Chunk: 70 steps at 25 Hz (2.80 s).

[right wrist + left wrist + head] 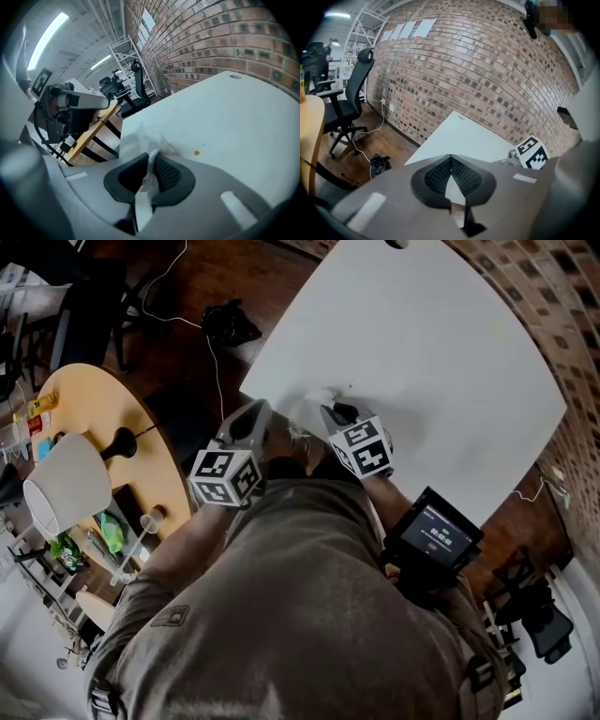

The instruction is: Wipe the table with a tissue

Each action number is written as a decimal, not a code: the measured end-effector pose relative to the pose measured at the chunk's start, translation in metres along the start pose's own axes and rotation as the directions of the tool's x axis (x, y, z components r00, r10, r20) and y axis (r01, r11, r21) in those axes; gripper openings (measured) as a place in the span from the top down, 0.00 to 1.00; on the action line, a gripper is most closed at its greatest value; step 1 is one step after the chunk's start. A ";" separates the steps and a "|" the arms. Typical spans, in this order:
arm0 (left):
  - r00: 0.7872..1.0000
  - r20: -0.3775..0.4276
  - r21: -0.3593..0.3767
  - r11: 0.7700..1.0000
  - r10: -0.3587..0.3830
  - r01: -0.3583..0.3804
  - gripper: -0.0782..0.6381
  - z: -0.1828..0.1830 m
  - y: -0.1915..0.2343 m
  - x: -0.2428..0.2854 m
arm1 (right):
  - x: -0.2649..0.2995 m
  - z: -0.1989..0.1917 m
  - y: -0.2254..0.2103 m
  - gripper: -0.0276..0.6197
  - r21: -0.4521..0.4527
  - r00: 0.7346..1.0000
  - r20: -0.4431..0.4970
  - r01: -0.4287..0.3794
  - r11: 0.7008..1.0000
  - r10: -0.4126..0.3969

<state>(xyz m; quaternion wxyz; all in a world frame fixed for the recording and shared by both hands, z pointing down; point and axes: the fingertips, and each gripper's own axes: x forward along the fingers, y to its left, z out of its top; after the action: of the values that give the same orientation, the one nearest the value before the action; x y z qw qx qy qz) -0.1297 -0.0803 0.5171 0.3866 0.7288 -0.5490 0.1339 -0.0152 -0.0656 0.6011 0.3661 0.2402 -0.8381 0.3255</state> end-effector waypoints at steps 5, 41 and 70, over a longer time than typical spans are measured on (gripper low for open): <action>1.000 -0.007 0.018 1.000 -0.020 0.020 0.89 0.002 -0.004 0.007 | -0.007 0.000 -0.023 0.88 0.041 0.998 0.023 0.052 0.998 -0.053; 1.000 0.011 0.018 1.000 0.004 -0.004 0.89 0.017 0.002 0.003 | 0.000 0.016 -0.027 0.88 0.029 0.999 0.026 0.035 0.999 -0.036; 0.998 0.049 -0.032 0.999 0.036 -0.034 0.89 0.010 0.015 -0.015 | 0.011 0.003 0.000 0.88 -0.104 0.998 -0.056 0.011 0.994 -0.017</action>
<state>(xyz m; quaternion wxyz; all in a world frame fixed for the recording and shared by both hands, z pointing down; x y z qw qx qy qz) -0.1508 -0.0780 0.5074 0.3819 0.7161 -0.5731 0.1138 -0.0234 -0.0698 0.6081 0.4041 0.2173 -0.8414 0.2856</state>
